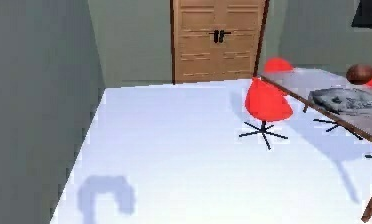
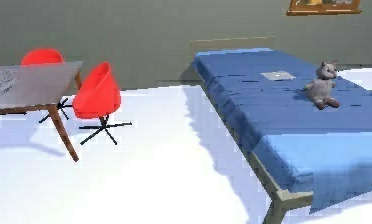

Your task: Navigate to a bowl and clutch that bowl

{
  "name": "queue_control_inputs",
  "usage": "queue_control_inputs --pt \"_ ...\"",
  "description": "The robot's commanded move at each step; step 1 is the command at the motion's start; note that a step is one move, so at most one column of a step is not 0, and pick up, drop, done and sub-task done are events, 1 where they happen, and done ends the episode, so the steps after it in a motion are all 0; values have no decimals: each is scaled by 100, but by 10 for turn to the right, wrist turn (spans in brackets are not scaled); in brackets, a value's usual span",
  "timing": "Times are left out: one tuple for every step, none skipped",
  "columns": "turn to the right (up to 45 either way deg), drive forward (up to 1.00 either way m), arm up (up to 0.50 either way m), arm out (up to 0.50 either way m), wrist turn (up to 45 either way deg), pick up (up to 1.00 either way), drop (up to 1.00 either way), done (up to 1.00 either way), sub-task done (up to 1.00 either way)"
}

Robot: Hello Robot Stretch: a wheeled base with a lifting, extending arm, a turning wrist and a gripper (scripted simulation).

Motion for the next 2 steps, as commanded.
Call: queue_control_inputs --pt "-30 0 0 0 0 0 0 0 0" --pt "0 100 0 0 0 0 0 0 0"
